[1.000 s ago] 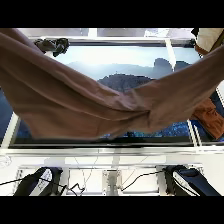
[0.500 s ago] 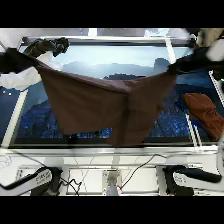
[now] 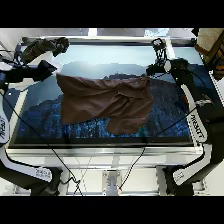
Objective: Fold the shirts.
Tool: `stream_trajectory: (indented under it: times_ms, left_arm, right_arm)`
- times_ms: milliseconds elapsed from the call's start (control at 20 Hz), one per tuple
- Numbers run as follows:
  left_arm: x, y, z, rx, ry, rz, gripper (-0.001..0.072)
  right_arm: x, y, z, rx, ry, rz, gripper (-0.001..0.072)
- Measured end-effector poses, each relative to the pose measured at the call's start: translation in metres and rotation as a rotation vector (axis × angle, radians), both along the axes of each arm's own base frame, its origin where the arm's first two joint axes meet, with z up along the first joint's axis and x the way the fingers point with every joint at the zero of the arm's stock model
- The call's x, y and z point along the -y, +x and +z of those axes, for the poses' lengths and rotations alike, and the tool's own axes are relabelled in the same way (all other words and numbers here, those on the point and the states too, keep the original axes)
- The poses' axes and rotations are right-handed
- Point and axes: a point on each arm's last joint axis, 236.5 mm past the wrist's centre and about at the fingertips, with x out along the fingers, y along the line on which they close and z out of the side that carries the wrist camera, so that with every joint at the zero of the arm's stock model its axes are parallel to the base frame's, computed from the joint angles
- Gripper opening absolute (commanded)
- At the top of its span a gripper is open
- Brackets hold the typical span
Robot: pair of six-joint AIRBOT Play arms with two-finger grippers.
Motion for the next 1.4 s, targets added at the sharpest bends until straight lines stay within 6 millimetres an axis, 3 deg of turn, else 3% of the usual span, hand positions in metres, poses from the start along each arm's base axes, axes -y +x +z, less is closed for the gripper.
stream_trajectory:
  times_ms: [50, 150, 250, 350, 450, 500, 550, 600, 700, 750, 850, 950, 1050, 1100, 1200, 1250, 1400]
  left_arm:
    - [0.001, 0.008, 0.003, 0.029, -0.011, 0.008, 0.0528]
    - [0.006, 0.023, 0.028, 0.127, -0.028, -0.010, 0.0393]
    - [0.023, 0.030, 0.079, 0.267, -0.042, -0.096, 0.0348]
    - [0.045, 0.022, 0.142, 0.407, -0.038, -0.224, 0.0245]
    - [0.069, -0.006, 0.202, 0.512, -0.030, -0.359, 0.0201]
    - [0.080, -0.026, 0.227, 0.550, -0.019, -0.421, 0.0112]
    - [0.090, -0.045, 0.247, 0.578, -0.001, -0.475, 0.0057]
    - [0.099, -0.068, 0.266, 0.606, 0.027, -0.525, 0.0057]
    - [0.113, -0.110, 0.283, 0.600, 0.103, -0.612, 0.0053]
    - [0.117, -0.128, 0.283, 0.567, 0.146, -0.642, 0.0043]
    - [0.117, -0.159, 0.270, 0.459, 0.232, -0.661, 0.0042]
    - [0.113, -0.177, 0.246, 0.329, 0.294, -0.651, 0.0048]
    - [0.106, -0.188, 0.213, 0.189, 0.324, -0.636, 0.0165]
    - [0.104, -0.191, 0.195, 0.120, 0.322, -0.629, 0.0191]
    - [0.099, -0.197, 0.153, -0.013, 0.301, -0.621, 0.0433]
    - [0.097, -0.198, 0.129, -0.076, 0.286, -0.610, 0.0457]
    - [0.095, -0.210, 0.060, -0.246, 0.225, -0.591, 0.0481]
  right_arm:
    - [0.000, 0.006, 0.007, 0.032, -0.007, 0.003, 0.0436]
    - [0.003, 0.017, 0.032, 0.107, -0.028, 0.008, 0.0363]
    - [0.006, 0.021, 0.075, 0.196, -0.048, 0.009, 0.0333]
    - [0.009, 0.016, 0.125, 0.284, -0.060, 0.005, 0.0334]
    - [0.014, 0.000, 0.182, 0.372, -0.066, -0.002, 0.0334]
    - [0.016, -0.010, 0.207, 0.408, -0.065, -0.007, 0.0334]
    - [0.019, -0.024, 0.233, 0.441, -0.061, -0.013, 0.0334]
    - [0.021, -0.039, 0.255, 0.468, -0.054, -0.019, 0.0334]
    - [0.023, -0.071, 0.286, 0.475, -0.021, -0.032, 0.0327]
    - [0.024, -0.088, 0.290, 0.445, 0.000, -0.036, 0.0302]
    - [0.023, -0.119, 0.279, 0.335, 0.019, -0.032, 0.0302]
    - [0.023, -0.148, 0.242, 0.162, 0.021, -0.027, 0.0302]
    - [0.029, -0.175, 0.196, -0.003, 0.030, -0.036, 0.0310]
    - [0.033, -0.190, 0.169, -0.089, 0.041, -0.047, 0.0343]
    - [0.039, -0.221, 0.108, -0.262, 0.099, -0.069, 0.0388]
    - [0.039, -0.240, 0.075, -0.352, 0.147, -0.082, 0.0465]
    - [0.024, -0.295, -0.015, -0.599, 0.334, -0.123, 0.0482]
